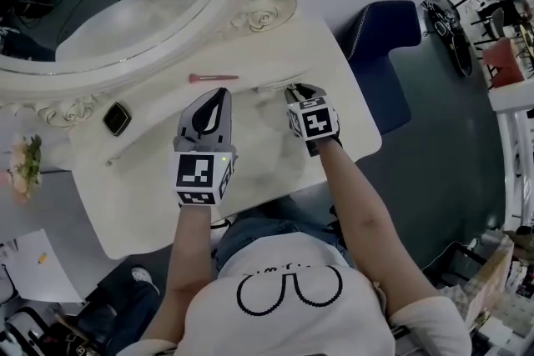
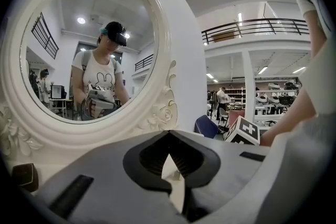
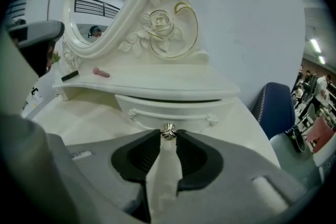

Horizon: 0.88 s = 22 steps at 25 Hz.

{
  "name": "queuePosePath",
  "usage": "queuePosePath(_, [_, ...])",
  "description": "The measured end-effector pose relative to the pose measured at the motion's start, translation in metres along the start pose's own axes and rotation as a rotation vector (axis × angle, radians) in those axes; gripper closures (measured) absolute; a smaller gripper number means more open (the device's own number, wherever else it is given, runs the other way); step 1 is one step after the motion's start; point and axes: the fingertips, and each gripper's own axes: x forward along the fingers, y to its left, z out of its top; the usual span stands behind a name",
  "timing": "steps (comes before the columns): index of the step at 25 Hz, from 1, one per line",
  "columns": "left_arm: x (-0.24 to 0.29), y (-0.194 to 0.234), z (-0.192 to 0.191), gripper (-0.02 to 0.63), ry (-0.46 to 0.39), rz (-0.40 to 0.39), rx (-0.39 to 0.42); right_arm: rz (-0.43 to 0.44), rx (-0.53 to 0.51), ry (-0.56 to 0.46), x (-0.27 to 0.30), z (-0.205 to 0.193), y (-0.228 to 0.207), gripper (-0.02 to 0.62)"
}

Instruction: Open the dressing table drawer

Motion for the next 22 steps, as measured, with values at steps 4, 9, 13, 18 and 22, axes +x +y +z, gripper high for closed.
queuePosePath(4, [-0.001,-0.003,0.003,0.609,-0.009,0.026,-0.016,0.003,-0.006,0.012,-0.008,-0.007,0.001,0.500])
queuePosePath(9, [-0.004,-0.008,0.004,0.609,-0.020,0.047,-0.029,0.017,-0.003,0.019,-0.018,-0.017,0.003,0.500])
queuePosePath(13, [-0.007,-0.009,0.005,0.607,-0.028,0.065,-0.037,0.031,0.007,0.027,-0.024,-0.025,0.005,0.500])
queuePosePath(18, [-0.015,-0.014,0.007,0.607,-0.038,0.069,-0.032,0.035,0.018,0.032,-0.032,-0.034,0.008,0.499])
queuePosePath(22, [-0.022,-0.020,0.007,0.607,-0.038,0.071,-0.027,0.032,0.017,0.035,-0.037,-0.039,0.009,0.499])
